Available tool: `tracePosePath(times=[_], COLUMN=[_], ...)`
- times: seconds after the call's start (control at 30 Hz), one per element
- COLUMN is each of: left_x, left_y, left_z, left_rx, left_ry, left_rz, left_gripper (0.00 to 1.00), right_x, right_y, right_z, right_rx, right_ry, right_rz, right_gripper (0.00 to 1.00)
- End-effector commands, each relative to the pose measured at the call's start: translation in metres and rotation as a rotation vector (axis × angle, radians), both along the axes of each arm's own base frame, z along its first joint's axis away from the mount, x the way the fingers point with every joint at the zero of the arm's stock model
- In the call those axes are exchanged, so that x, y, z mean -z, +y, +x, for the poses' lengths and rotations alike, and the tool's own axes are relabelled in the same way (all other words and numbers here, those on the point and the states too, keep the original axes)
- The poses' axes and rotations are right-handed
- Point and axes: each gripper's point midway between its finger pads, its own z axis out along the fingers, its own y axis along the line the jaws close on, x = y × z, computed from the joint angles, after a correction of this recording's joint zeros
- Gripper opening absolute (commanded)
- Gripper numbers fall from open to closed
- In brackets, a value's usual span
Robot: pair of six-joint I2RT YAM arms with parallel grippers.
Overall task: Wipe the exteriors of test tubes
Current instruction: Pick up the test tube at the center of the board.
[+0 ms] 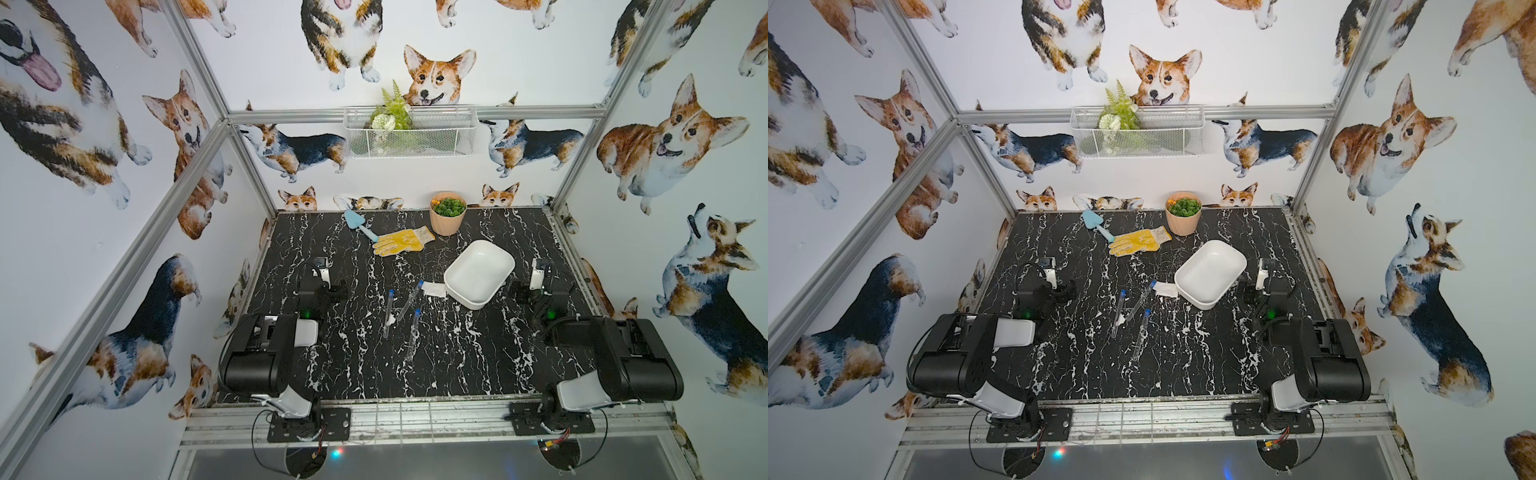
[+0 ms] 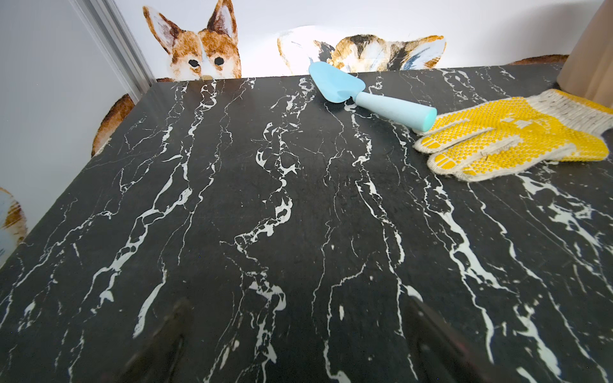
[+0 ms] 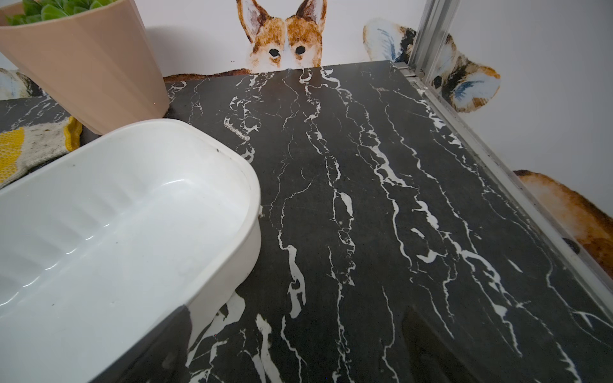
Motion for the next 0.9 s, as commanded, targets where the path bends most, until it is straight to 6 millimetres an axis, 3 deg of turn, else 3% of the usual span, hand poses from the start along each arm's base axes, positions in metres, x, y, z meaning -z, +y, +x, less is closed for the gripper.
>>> tracePosePath(times=[0.0,0.13,0.2,0.33,0.47,0.67,0.8,0.87], left_x=[-0.008,-0.009,-0.012,-0.027,-0.048,-0.097,-0.104,-0.096], left_y=[0.000,0.000,0.009,0.036,0.043,0.019,0.003,-0.022], left_z=[0.003,0.003,0.003,0.001,0.006,0.012,-0.004,-0.017], left_rx=[0.005,0.004,-0.055,-0.235,-0.306,-0.268,-0.281,-0.208], left_ry=[-0.034,-0.036,-0.034,-0.028,0.122,0.310,0.542,0.695], left_rz=[0.003,0.003,0.007,0.041,0.033,-0.102,-0.170,-0.219], left_gripper=[1.00,1.00,1.00,1.00,1.00,1.00,1.00,1.00], right_x=[-0.012,-0.012,-0.015,-0.035,-0.067,-0.122,-0.128,-0.123], right_y=[0.001,0.001,-0.008,-0.048,-0.050,-0.026,0.003,0.022], right_z=[0.005,0.005,0.005,-0.004,-0.011,-0.027,-0.032,-0.035], right_rx=[-0.007,-0.006,0.054,0.301,0.319,0.262,0.172,0.134], right_ry=[-0.048,-0.050,-0.054,0.029,0.036,0.115,0.289,0.401], right_rz=[0.002,0.000,-0.008,-0.053,-0.058,0.030,0.098,0.087], right_gripper=[1.00,1.00,1.00,1.00,1.00,1.00,1.00,1.00])
